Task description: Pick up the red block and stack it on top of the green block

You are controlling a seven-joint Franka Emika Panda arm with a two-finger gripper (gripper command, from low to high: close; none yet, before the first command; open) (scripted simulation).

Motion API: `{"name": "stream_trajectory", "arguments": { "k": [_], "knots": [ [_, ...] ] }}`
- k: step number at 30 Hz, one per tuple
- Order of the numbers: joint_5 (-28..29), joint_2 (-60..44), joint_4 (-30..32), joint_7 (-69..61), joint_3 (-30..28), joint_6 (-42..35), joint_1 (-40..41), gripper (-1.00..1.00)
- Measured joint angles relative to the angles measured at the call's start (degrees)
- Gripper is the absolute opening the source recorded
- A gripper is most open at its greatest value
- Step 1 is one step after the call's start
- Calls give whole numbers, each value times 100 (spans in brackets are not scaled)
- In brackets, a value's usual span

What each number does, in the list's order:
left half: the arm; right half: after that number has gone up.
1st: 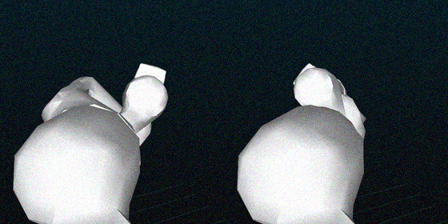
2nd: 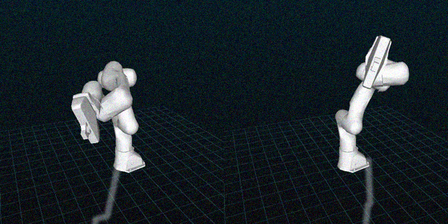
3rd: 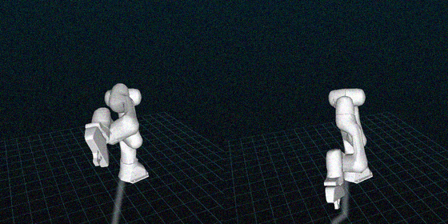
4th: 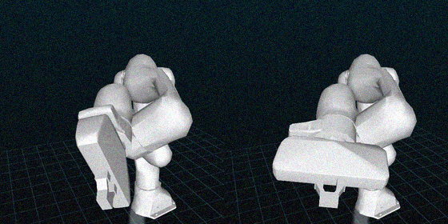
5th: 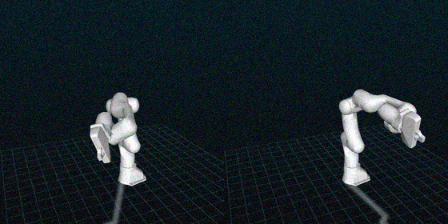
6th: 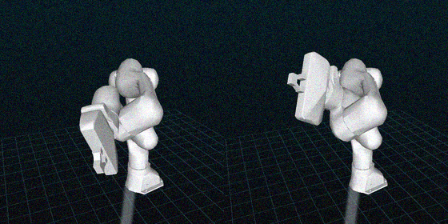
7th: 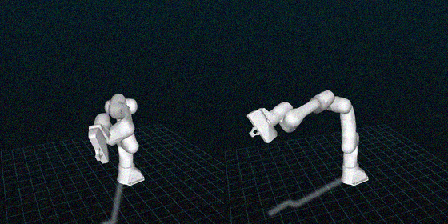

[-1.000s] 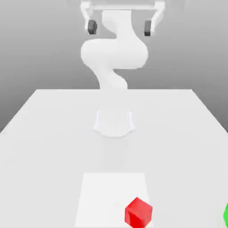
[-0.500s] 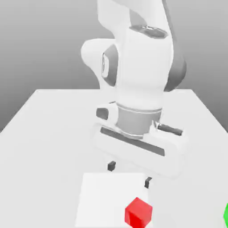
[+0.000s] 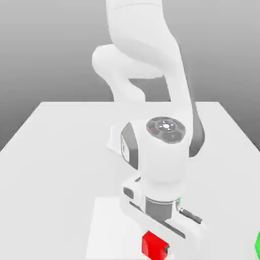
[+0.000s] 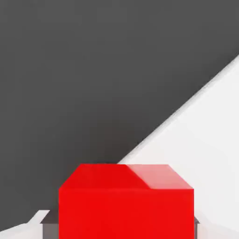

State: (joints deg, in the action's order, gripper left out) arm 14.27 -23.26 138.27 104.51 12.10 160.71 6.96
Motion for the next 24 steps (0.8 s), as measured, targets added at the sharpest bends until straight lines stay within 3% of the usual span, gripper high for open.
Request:
{"name": "stream_trajectory", "arguments": {
  "k": [6, 17, 21, 22, 24],
  "knots": [
    [-503, 845, 10, -652, 507, -836, 173, -100],
    [295, 77, -1603, -2953, 1774, -1997, -867, -100],
    [830, -623, -1830, -2880, 1505, -1608, -1284, -100],
    [907, -737, -1846, -2839, 1427, -1513, -1354, 100],
    [906, -737, -1846, -2839, 1427, -1513, -1354, 100]
  ]
}}
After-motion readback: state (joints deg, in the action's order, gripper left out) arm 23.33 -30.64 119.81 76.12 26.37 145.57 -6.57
